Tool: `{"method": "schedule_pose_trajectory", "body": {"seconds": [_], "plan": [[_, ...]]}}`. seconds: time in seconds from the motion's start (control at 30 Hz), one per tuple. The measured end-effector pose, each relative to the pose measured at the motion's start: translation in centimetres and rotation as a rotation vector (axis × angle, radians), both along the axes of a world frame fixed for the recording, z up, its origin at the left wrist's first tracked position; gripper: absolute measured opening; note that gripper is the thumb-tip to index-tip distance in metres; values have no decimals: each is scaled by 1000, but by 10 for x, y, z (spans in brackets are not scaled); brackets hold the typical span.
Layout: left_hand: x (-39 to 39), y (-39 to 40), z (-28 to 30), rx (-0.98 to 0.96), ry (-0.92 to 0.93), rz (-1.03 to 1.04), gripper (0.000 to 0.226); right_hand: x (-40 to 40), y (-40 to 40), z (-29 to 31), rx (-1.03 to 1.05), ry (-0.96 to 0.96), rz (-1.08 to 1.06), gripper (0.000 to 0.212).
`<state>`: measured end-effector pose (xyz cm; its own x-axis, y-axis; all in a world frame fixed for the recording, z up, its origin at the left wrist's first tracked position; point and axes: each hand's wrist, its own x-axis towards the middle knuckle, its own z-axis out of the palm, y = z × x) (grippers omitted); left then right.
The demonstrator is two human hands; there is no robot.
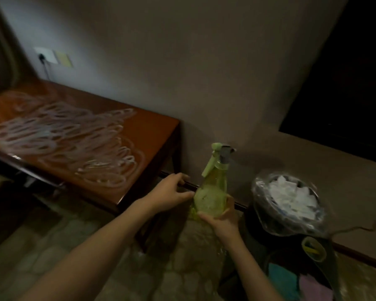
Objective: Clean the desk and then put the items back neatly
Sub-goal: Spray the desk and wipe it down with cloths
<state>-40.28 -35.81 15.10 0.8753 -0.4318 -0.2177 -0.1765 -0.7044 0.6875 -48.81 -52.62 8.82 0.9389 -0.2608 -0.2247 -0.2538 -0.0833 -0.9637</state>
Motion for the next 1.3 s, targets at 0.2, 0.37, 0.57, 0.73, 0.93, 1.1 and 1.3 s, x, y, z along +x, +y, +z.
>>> {"method": "schedule_pose_trajectory", "body": {"seconds": [0.2, 0.37, 0.57, 0.73, 0.93, 1.1, 1.3], "plan": [[17, 139, 19, -162, -17, 83, 53, 46, 152, 4, -105, -25, 115, 82], [27, 212, 17, -348, 45, 156, 73, 78, 248, 8, -163, -46, 245, 99], [73, 280, 11, -494, -20, 352, 47, 133, 315, 16, -148, -84, 409, 94], [127, 324, 7, -554, -49, 451, 42, 197, 360, 6, -77, -86, 484, 94], [212, 388, 18, -436, 3, 524, 37, 301, 409, 3, 139, 9, 750, 92], [275, 432, 20, -503, 168, 623, 84, 359, 430, 16, 324, 81, 872, 68], [333, 460, 22, -722, 108, 516, 19, 402, 465, 11, 495, 190, 958, 89]]}}
